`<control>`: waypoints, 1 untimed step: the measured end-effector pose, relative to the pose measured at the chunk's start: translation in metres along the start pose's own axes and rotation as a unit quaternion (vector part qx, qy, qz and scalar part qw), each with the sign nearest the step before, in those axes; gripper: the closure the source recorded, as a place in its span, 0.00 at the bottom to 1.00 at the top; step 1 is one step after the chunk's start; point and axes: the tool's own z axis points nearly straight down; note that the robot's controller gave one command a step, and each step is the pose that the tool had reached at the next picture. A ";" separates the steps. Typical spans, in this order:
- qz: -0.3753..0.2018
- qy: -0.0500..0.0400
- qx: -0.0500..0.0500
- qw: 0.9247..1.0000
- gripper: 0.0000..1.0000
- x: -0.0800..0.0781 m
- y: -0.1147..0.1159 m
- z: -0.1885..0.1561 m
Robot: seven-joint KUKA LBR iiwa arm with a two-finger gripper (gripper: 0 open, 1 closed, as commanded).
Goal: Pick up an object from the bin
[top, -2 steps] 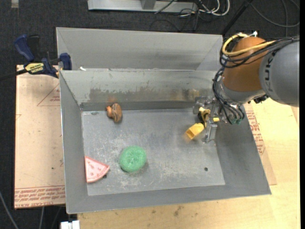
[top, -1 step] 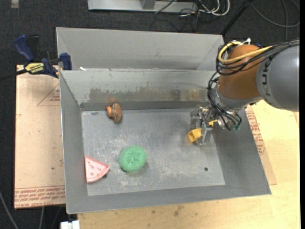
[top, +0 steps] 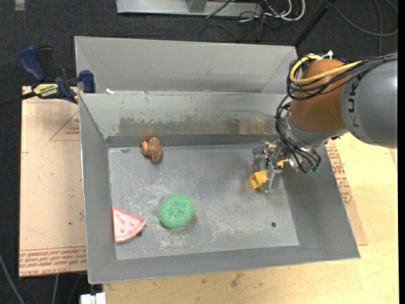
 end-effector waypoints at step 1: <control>0.008 -0.004 0.002 1.000 1.00 0.035 0.000 -0.174</control>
Offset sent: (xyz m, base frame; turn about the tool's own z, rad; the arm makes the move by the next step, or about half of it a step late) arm 0.0000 0.0000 0.0000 0.0000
